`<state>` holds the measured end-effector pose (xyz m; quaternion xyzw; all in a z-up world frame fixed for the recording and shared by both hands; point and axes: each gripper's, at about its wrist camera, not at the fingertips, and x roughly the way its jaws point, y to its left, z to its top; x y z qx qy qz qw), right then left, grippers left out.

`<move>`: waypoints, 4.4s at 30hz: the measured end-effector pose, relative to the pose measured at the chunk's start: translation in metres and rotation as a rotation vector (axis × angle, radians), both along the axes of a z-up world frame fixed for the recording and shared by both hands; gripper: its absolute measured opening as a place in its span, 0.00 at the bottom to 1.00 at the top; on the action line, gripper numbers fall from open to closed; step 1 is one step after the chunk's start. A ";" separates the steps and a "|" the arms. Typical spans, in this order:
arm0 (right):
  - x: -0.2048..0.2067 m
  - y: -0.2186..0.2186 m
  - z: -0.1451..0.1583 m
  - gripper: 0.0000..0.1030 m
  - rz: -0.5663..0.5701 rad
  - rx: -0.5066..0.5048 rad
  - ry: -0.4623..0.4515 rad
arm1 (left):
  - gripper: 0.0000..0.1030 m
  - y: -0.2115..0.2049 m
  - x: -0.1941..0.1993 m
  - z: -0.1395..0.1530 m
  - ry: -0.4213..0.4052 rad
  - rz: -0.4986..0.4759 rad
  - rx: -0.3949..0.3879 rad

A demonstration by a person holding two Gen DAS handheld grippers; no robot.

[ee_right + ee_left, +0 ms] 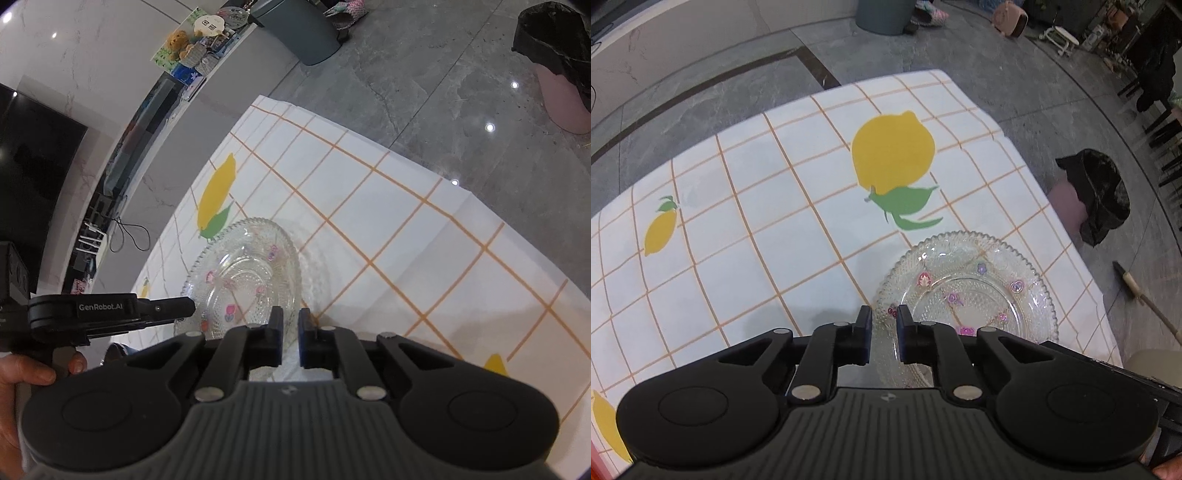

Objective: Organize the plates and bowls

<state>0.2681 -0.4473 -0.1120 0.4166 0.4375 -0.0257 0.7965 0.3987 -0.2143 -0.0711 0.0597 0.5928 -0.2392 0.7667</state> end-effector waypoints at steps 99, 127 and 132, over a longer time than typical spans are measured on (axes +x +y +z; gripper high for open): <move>-0.165 0.328 0.053 0.08 0.664 -0.221 -0.026 | 0.11 0.366 -0.331 0.007 -0.061 0.768 -0.201; -0.168 0.329 0.055 0.19 0.681 -0.271 -0.025 | 0.16 0.362 -0.335 0.021 -0.128 0.756 -0.188; -0.167 0.321 0.060 0.28 0.656 -0.265 -0.034 | 0.16 0.350 -0.334 0.037 -0.210 0.695 -0.184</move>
